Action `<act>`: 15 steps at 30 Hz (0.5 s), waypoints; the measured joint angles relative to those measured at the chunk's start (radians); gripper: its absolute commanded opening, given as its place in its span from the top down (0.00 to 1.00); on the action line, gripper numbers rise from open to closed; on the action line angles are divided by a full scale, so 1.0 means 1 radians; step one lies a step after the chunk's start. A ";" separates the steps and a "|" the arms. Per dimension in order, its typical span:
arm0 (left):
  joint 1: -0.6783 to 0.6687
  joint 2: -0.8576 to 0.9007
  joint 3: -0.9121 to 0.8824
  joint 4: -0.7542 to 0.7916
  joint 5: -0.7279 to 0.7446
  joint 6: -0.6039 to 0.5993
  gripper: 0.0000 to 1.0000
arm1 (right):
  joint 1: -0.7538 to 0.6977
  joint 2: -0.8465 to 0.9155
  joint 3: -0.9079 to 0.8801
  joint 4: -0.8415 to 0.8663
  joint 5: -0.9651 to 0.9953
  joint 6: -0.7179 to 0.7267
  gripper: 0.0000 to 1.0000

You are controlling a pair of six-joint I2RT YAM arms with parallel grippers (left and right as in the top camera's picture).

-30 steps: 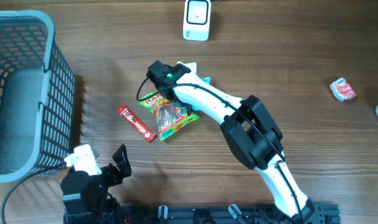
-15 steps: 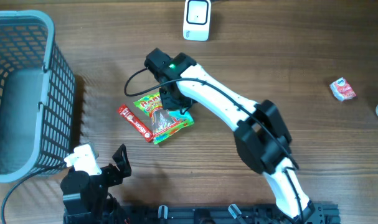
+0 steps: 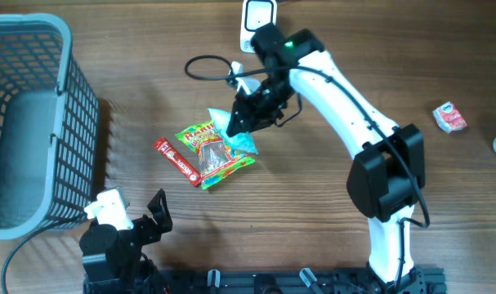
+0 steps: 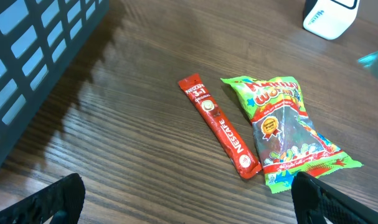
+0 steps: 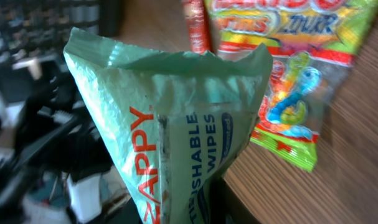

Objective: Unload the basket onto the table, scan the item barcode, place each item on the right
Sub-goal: 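Lift the wipes pack and hold it toward the scanner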

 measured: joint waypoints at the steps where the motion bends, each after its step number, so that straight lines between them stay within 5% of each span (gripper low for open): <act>1: 0.000 0.000 0.000 0.000 0.000 0.000 0.00 | -0.013 0.000 0.000 -0.014 -0.035 -0.071 0.96; 8: 0.000 0.000 0.000 0.000 0.000 0.000 0.00 | -0.024 0.000 -0.038 -0.014 -0.324 -0.301 0.95; 15: 0.000 0.000 0.000 0.000 0.000 0.000 0.00 | -0.023 0.000 -0.040 -0.014 -0.576 0.010 0.95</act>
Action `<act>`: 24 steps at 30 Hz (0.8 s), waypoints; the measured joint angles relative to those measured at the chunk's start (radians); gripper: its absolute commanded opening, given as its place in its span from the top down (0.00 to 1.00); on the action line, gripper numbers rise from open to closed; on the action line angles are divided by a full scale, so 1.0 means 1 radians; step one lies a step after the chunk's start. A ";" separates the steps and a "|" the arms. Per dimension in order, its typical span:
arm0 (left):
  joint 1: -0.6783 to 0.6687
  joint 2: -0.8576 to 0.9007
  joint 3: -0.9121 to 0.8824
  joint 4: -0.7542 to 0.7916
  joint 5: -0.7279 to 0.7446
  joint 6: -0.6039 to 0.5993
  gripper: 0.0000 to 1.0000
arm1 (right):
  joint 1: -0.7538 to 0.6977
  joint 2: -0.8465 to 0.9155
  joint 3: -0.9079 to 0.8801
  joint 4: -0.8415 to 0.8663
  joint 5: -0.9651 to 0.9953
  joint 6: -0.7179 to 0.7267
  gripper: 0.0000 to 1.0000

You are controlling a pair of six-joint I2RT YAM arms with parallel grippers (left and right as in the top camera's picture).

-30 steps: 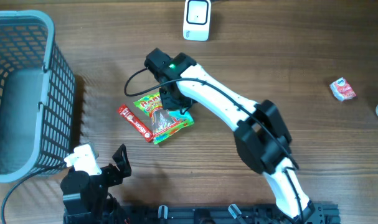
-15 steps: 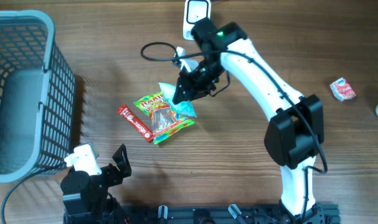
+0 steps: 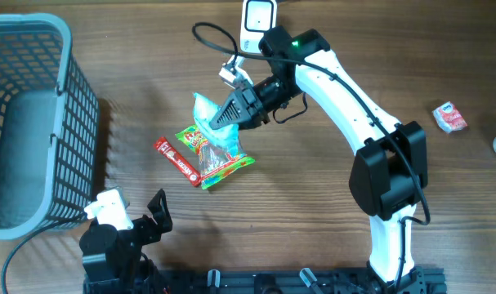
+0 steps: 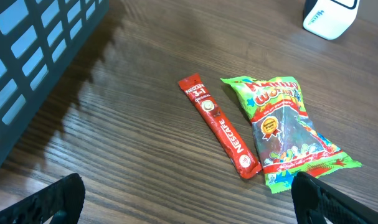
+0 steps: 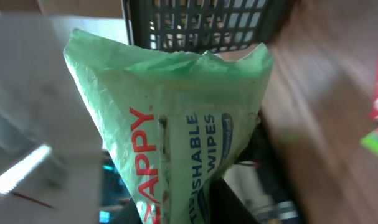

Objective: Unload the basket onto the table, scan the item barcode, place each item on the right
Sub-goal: 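Lift the wipes pack and hold it toward the scanner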

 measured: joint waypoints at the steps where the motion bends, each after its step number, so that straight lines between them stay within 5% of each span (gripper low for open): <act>1: 0.000 0.000 0.000 0.000 0.000 0.000 0.00 | 0.000 0.000 0.000 0.000 -0.010 0.053 0.96; 8: 0.000 0.000 0.000 0.000 0.000 0.000 0.00 | 0.000 0.000 -0.002 0.126 -0.101 0.320 0.96; 16: 0.000 0.000 0.000 0.000 0.000 0.000 0.00 | 0.000 0.000 -0.002 0.175 -0.096 0.410 0.96; 19: 0.000 0.000 0.000 0.000 0.000 0.000 0.00 | 0.000 0.000 -0.002 0.221 0.108 0.384 0.96; 24: 0.000 0.000 0.000 0.000 0.000 0.000 0.00 | 0.002 0.000 -0.003 0.271 0.769 0.368 0.95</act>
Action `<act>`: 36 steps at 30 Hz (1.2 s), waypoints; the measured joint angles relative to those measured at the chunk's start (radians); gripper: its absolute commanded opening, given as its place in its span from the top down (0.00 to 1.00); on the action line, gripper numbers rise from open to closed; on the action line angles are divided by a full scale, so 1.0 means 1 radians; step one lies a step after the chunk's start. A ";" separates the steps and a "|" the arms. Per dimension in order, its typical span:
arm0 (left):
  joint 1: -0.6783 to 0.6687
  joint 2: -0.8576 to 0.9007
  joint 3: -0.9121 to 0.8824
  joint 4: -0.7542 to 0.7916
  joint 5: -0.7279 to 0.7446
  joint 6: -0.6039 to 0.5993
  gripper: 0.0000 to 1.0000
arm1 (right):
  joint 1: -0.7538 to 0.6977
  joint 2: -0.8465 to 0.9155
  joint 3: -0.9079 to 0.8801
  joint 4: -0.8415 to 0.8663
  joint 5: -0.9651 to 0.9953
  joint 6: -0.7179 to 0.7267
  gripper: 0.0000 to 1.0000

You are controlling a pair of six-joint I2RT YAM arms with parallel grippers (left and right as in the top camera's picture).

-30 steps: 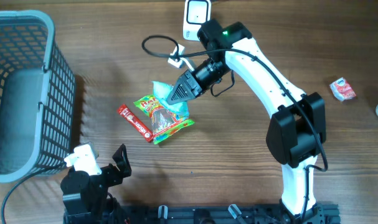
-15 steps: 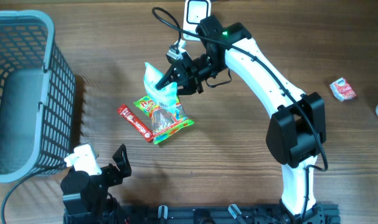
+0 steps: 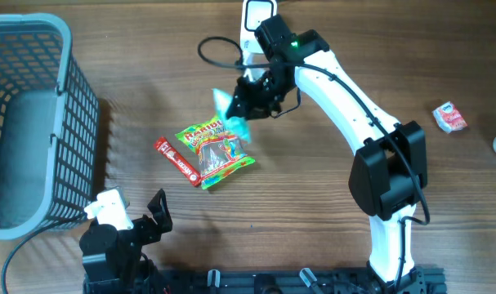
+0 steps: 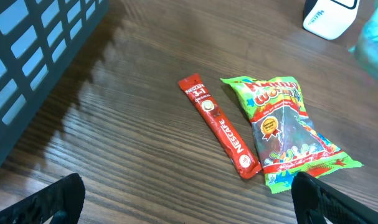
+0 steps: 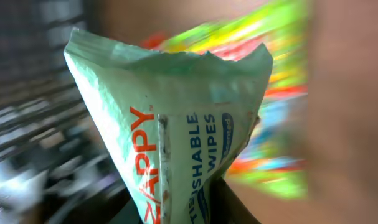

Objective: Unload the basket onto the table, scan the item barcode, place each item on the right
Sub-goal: 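Lift the wipes pack and hold it toward the scanner, then carry the wipes pack to the far right and release it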

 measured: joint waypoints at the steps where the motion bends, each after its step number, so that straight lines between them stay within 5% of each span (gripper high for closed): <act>1: 0.000 0.000 0.000 0.000 0.000 0.000 0.00 | 0.000 0.000 0.000 0.042 0.096 -0.004 0.95; 8: 0.000 0.000 0.000 0.000 0.000 0.000 0.00 | -0.001 0.000 -0.004 0.442 0.605 -0.061 0.95; 20: 0.000 0.000 0.000 0.000 0.000 0.000 0.00 | -0.010 0.166 0.006 1.096 0.832 -0.142 0.95; 32: 0.000 0.000 0.000 0.000 0.000 0.000 0.00 | -0.046 0.317 0.119 1.188 0.937 -0.132 0.95; 36: 0.000 0.000 0.000 0.000 0.000 0.000 0.00 | -0.047 0.317 0.195 0.900 1.020 -0.130 0.96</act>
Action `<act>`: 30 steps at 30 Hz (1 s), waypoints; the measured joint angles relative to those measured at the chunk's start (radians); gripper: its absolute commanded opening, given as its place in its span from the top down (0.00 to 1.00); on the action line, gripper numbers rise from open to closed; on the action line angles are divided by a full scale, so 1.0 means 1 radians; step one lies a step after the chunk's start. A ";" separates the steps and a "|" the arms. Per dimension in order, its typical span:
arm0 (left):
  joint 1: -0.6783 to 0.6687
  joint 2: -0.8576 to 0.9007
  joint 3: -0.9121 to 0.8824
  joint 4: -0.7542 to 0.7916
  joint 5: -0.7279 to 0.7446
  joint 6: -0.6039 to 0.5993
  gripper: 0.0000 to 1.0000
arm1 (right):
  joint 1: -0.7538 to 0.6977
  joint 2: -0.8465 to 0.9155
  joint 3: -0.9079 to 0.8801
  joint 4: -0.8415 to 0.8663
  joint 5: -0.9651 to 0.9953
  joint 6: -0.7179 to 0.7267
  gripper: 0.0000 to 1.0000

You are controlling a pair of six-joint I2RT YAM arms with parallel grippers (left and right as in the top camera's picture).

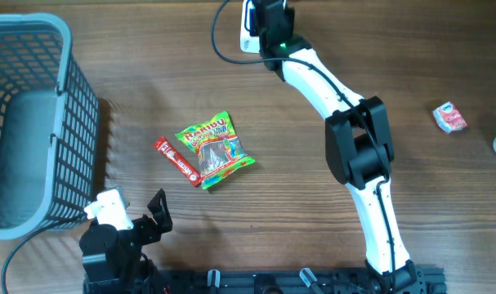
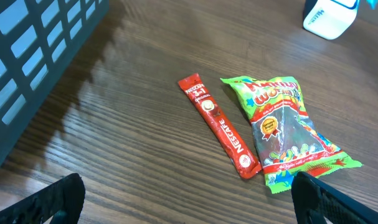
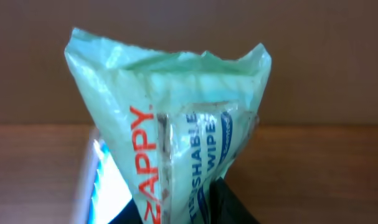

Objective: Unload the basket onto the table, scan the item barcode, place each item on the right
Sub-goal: 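Carry the wipes pack to the far right and release it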

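My right gripper [image 3: 179, 213] is shut on a pale green pack of flushable wipes [image 3: 176, 124], which fills the right wrist view with its crimped top edge upward. Just left of the pack shows the white barcode scanner [image 3: 98, 180]. Overhead, the right arm reaches to the table's far edge and its gripper [image 1: 268, 12] sits against the scanner [image 1: 249, 18]; the pack itself is hidden there. The scanner [image 2: 329, 15] also appears at the top right of the left wrist view. My left gripper [image 2: 189, 208] stands open and empty at the front left.
A grey-blue mesh basket [image 1: 68, 49] fills the left side. A green gummy-worm bag [image 1: 215, 149] and a red Nescafe stick [image 1: 176, 161] lie mid-table. A small red-and-white packet [image 1: 449, 117] lies at the right, and another object sits at the right edge.
My right gripper has moved with the wipes pack from above the gummy bag to the far edge, right at the scanner. The left arm and the items on the table have not moved.
My right gripper first held the wipes pack just above the gummy bag. It then held the pack higher and turned, a little to the left. Later it was nearer the scanner, and now the pack is up against it. The left gripper stayed open throughout.
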 measured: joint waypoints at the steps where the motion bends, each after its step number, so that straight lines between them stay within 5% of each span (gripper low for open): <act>1: 0.000 0.000 0.000 0.000 0.000 0.000 0.00 | -0.001 0.000 0.033 -0.095 0.011 0.001 0.96; 9: 0.000 0.000 0.000 0.001 0.000 0.000 0.00 | -0.085 -0.085 0.167 -0.586 0.149 0.105 0.96; 14: 0.000 0.000 0.000 0.000 0.000 0.000 0.00 | -0.333 -0.105 0.167 -0.762 0.197 0.257 0.96; 25: 0.000 0.000 0.000 0.000 0.000 0.000 0.00 | -0.892 -0.015 0.156 -0.755 0.115 0.329 0.92; 27: 0.000 0.000 0.000 0.000 0.000 0.000 0.00 | -0.906 0.020 0.152 -0.760 0.088 0.325 0.38; 29: 0.000 0.000 0.000 0.000 0.000 0.000 0.00 | -0.906 0.052 0.149 -0.760 0.072 0.318 0.07; 30: 0.000 0.000 0.000 0.000 0.000 0.000 0.00 | -0.904 0.063 0.148 -0.762 0.067 0.316 0.00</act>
